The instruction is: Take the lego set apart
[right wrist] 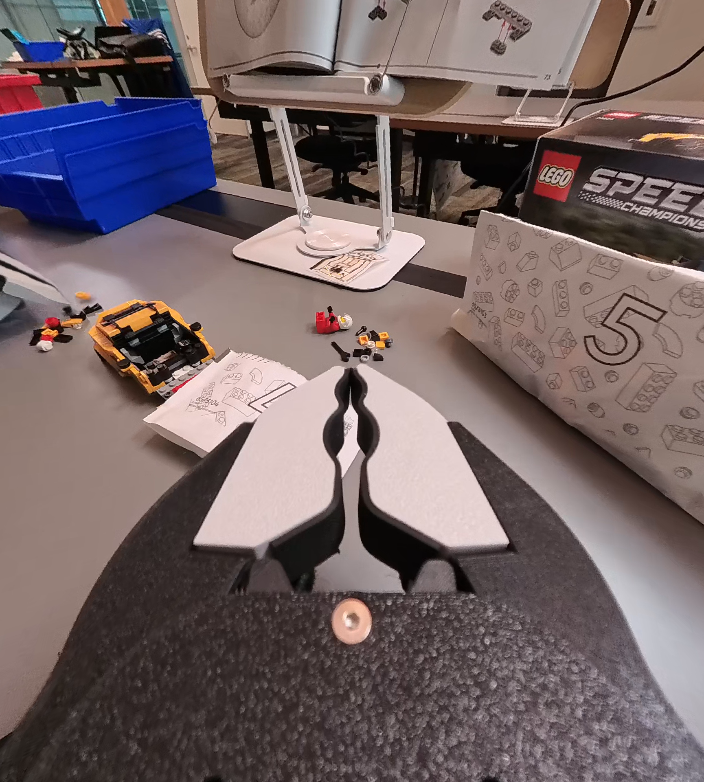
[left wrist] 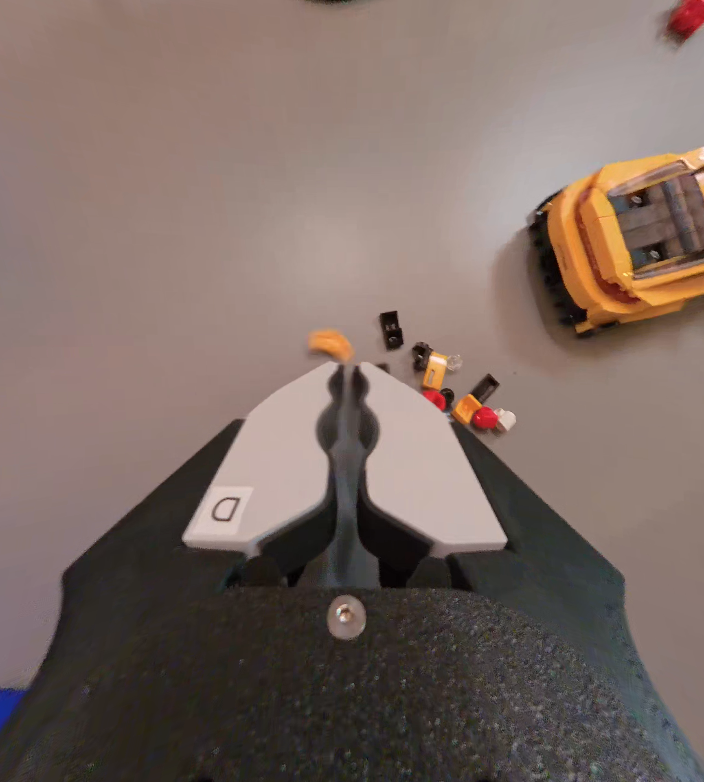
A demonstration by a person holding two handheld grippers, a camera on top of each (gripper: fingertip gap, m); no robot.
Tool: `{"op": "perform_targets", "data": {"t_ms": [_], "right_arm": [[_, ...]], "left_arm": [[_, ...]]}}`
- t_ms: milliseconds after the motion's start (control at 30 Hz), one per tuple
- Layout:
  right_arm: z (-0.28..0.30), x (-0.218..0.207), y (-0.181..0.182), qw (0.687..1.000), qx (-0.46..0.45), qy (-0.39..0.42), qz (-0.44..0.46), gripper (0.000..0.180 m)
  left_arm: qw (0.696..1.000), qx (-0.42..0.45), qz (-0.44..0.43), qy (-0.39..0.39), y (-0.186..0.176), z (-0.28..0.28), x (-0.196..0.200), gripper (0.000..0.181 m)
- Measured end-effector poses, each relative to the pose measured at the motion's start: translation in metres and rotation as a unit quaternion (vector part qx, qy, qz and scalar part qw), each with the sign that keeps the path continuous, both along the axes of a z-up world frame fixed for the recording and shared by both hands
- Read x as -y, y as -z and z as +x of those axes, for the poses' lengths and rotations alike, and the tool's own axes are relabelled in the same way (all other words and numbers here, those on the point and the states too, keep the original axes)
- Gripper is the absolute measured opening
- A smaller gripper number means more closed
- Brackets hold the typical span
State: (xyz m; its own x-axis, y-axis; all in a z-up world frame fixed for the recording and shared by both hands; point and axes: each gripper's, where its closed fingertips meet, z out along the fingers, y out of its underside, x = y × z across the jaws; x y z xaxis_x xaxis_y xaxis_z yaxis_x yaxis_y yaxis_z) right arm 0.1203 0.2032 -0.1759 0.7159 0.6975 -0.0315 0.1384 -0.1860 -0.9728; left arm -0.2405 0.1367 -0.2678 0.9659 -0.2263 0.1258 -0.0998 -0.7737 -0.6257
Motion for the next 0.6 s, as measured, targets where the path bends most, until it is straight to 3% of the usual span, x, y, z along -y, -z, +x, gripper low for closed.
{"op": "perform_targets", "data": {"t_ms": [100, 400, 467, 500, 600], "right_arm": [[0.000, 0.000, 0.001, 1.000, 0.001, -0.001, -0.001, 0.000], [-0.001, 0.001, -0.001, 1.000, -0.001, -0.001, 0.002, 0.000], [-0.001, 0.001, -0.001, 1.000, -0.001, -0.002, 0.001, 0.000], [-0.002, 0.001, 0.000, 1.000, 0.000, -0.003, 0.001, 0.000], [-0.001, 0.001, -0.001, 1.000, 0.003, -0.001, 0.004, 0.000]], "left_arm": [[1.000, -0.009, 0.016, 0.011, -0.007, 0.001, 0.008, 0.000], [0.987, -0.067, 0.137, -0.053, -0.097, -0.041, 0.062, 0.000], [0.992, -0.039, 0.117, -0.042, -0.091, -0.039, 0.068, 0.002], [0.994, -0.030, 0.104, -0.034, -0.083, -0.034, 0.066, 0.016], [0.997, -0.027, 0.079, 0.000, -0.053, -0.012, 0.053, 0.024]]}}
